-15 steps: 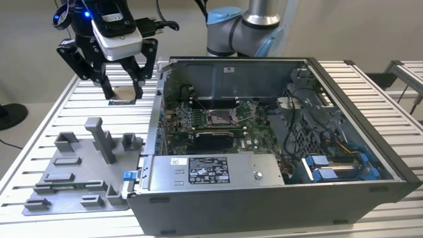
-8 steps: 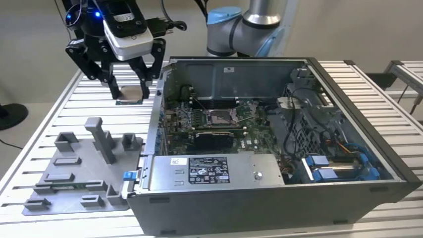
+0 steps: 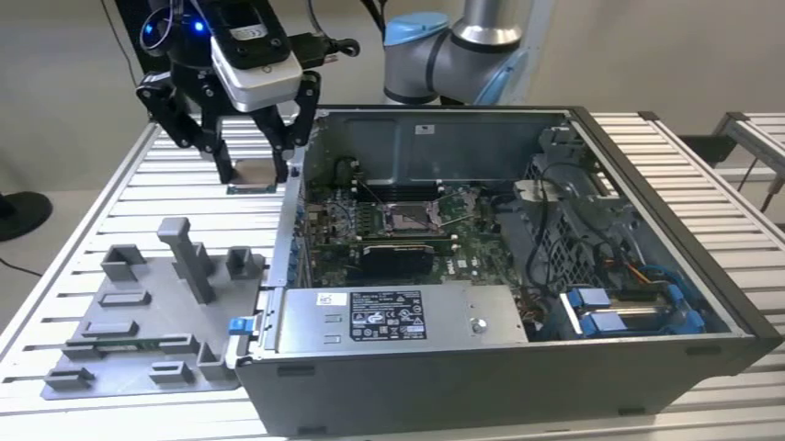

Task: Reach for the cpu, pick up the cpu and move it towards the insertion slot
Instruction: 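Pick up the cpu and move it towards the insertion slot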

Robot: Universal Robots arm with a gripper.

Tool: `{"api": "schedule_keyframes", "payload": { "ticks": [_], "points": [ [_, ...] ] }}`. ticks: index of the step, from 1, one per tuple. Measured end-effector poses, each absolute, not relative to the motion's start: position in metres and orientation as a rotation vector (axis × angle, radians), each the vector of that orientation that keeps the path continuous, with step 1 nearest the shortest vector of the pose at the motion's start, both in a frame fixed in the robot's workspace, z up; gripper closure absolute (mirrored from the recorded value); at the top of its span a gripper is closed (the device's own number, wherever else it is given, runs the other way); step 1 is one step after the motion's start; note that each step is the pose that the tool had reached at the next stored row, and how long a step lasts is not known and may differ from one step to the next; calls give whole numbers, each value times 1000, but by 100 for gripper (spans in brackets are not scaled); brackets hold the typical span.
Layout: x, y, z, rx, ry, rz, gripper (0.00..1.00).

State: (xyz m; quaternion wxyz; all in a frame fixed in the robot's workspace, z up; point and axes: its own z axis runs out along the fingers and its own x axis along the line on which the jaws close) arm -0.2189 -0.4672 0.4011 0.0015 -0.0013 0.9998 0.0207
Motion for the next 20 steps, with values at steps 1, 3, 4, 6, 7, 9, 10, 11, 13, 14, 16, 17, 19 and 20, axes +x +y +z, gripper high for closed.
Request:
{"api": "schedule_keyframes", "payload": {
  "ticks": [1,3,4,6,7,9,10,11,13,14,16,17,19,20],
  "points": [
    [-217,-467,401,-4,3138,65,100],
    [-214,-467,401,-4,3138,65,100],
    [-213,-467,401,-4,3138,65,100],
    [-210,-467,401,-4,3138,65,100],
    [-208,-467,401,-4,3138,65,100],
    [-205,-467,401,-4,3138,65,100],
    [-204,-467,401,-4,3138,65,100],
    [-202,-467,401,-4,3138,65,100],
    [-199,-467,401,-4,3138,65,100],
    [-197,-467,401,-4,3138,65,100],
    [-194,-467,401,-4,3138,65,100],
    [-193,-467,401,-4,3138,65,100],
    [-189,-467,401,-4,3138,65,100],
    [-188,-467,401,-4,3138,65,100]
  ]
}}
